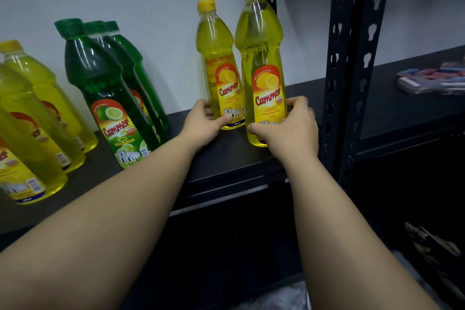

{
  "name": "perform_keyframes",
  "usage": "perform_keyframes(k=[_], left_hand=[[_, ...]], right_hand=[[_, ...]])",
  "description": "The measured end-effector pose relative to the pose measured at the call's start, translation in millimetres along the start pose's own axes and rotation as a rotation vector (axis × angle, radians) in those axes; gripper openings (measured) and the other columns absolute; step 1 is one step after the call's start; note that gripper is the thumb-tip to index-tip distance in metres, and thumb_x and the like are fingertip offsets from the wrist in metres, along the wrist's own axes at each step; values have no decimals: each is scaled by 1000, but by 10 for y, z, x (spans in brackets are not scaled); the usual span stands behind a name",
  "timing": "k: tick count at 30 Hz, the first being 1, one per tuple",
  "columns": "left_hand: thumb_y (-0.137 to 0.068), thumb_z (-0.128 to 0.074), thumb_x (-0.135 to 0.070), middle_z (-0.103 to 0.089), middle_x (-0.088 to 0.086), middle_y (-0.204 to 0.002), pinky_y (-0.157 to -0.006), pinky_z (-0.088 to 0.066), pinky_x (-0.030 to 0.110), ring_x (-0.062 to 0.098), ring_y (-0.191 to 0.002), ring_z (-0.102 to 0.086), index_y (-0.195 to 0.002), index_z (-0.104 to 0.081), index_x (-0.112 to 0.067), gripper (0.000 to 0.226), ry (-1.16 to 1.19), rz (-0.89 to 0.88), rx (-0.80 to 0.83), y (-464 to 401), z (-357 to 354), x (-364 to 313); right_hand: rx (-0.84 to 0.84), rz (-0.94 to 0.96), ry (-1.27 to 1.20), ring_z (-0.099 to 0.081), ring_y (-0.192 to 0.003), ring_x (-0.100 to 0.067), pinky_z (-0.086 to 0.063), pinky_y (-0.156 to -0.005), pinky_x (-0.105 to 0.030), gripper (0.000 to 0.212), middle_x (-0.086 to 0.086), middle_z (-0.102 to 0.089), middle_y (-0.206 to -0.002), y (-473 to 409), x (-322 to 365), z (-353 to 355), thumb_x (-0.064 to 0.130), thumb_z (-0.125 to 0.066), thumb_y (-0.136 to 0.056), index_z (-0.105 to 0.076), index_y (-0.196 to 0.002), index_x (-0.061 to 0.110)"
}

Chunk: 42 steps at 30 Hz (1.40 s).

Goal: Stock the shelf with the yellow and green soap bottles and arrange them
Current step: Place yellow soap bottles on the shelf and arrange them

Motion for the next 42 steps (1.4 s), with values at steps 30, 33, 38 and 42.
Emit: perform_keyframes(k=[30,33,38,42], left_hand=[[-57,-79,-43,-75,-2,-95,-79,-52,32,18,-95,-68,-100,-72,-22,49,392,37,84,270,174,-89],[-54,-89,-37,-75,8,-119,-90,-59,37,24,-111,-72,-125,-66,-11,79,405,12,174,308,185,-77],[-47,-101,-23,-76,9,-115,-75,-59,24,19,-103,-75,-129,-63,-8,92,381,16,117,360,177,-114],[-66,-92,-12,-78,6,-111,-75,-59,24,17,-101,-76,-123,-69,-7,62,415,34,97,361,178,-121]], right_hand=[[227,127,-77,-69,-90,-8,-49,-64,-18,63,6,-71,-108,39,68,-99,38,-89,-76,-61,-130,24],[230,130,-83,-69,-87,-6,-49,-63,-18,62,6,-72,-105,57,86,-146,39,-90,-74,-62,-127,24],[236,131,-65,-68,-89,-5,-48,-64,-18,56,6,-72,-107,25,108,-213,38,-90,-75,-63,-122,21],[242,138,-65,-68,-94,-10,-47,-65,-17,52,4,-72,-113,-15,109,-248,32,-85,-84,-64,-130,21]])
Point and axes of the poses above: each hand's wrist, its own y-axis away from the middle knuckle, its own z-axis out of the back of the hand, x = y × z, the point moved 1 cm from there along -y, towards the middle knuckle
